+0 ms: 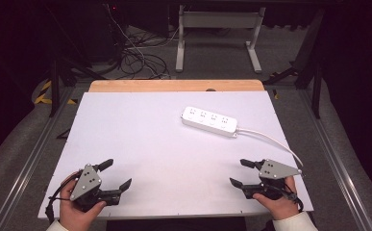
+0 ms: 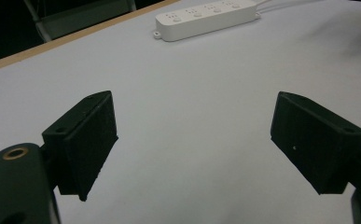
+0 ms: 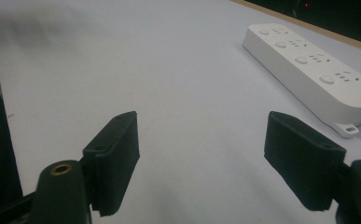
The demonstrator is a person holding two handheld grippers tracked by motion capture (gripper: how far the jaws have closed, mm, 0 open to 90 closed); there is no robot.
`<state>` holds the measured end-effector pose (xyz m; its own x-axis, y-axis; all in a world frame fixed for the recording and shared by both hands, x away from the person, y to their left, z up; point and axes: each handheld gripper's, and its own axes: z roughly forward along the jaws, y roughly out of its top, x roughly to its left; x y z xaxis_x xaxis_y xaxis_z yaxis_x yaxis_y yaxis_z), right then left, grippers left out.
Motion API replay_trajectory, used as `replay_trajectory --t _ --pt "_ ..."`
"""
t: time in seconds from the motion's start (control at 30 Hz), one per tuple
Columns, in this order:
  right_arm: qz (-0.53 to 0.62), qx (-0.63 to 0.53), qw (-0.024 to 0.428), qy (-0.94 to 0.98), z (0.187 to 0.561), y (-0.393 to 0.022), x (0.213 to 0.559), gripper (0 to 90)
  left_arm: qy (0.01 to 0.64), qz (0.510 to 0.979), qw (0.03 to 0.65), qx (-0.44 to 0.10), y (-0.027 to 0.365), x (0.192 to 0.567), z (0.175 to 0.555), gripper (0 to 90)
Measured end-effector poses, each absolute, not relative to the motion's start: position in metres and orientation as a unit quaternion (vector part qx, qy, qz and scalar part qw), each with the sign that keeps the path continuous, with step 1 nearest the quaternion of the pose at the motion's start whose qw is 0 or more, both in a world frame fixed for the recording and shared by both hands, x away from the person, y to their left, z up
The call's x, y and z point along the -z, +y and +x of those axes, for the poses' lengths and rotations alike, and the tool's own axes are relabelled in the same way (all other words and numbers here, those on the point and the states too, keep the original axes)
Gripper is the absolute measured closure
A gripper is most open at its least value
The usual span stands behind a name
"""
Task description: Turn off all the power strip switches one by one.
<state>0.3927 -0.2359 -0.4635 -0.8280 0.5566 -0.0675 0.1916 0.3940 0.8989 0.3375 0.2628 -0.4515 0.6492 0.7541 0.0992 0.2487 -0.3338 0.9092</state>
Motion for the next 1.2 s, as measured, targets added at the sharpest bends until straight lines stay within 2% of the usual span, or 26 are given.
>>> replay_trajectory --t 0.27,0.47,0.77,1.2 --pt "0.226 -0.493 0.185 0.820 0.393 -0.233 0.463 25.5 0.332 0.759 0.494 -0.262 0.267 0.452 0.337 15.7" --pt "0.219 -0.483 0.193 0.826 0.392 -0.230 0.462 25.5 0.331 0.763 0.478 -0.282 0.267 0.451 0.336 15.3" --pt "0.220 -0.474 0.192 0.831 0.392 -0.229 0.456 27.5 0.333 0.762 0.478 -0.282 0.267 0.451 0.336 15.3" --pt "0.231 -0.470 0.158 0.837 0.418 -0.224 0.426 27.6 0.334 0.760 0.478 -0.287 0.267 0.451 0.337 15.5"
